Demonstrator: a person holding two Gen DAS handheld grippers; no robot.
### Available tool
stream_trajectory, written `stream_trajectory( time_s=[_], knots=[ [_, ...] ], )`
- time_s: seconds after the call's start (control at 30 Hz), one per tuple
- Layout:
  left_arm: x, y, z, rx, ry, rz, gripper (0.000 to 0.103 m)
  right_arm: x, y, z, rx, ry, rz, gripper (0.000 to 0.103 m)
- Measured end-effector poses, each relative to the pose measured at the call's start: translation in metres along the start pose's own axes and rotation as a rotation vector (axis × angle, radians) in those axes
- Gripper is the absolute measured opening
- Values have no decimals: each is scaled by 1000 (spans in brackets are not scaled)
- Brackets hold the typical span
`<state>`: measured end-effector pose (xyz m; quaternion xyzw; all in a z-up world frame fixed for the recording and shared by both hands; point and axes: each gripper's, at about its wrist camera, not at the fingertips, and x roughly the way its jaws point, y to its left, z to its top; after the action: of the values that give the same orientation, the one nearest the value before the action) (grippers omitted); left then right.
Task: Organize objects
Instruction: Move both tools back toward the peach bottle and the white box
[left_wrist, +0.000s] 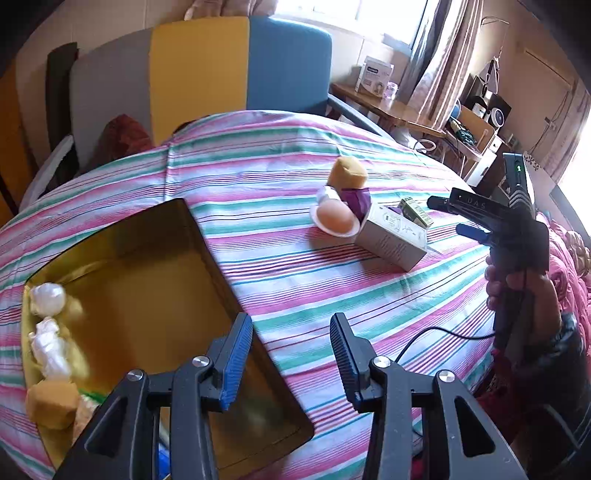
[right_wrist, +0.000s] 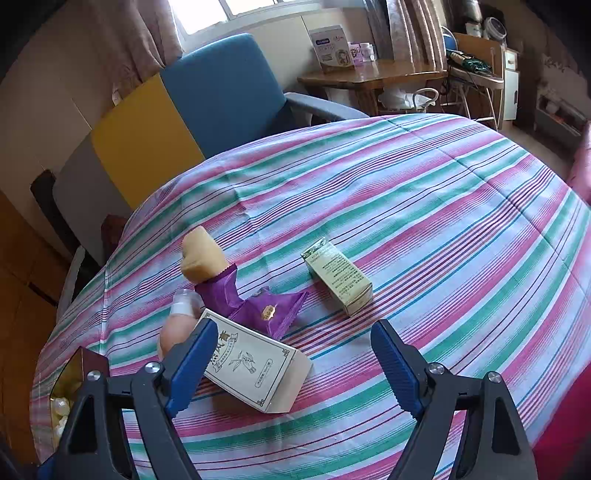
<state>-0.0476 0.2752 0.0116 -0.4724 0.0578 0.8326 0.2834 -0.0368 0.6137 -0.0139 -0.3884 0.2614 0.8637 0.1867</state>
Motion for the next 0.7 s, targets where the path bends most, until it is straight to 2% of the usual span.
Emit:
stream_trajectory(
  time_s=[0.2,0.27,0.53,0.7],
  knots=[
    [36,-19,27,-29,71,-52,47,3,-4,-2,29,35,35,87],
    [49,-22,39,-65,86,-79,51,3,-7,-2,45,42,45,87],
    [117,-18,89,-219,143,-134,52,3,-11,0,71,51,76,88],
    [161,-12,106,-306,169,-163,65,6,-11,1,76,65,95,88]
  ],
)
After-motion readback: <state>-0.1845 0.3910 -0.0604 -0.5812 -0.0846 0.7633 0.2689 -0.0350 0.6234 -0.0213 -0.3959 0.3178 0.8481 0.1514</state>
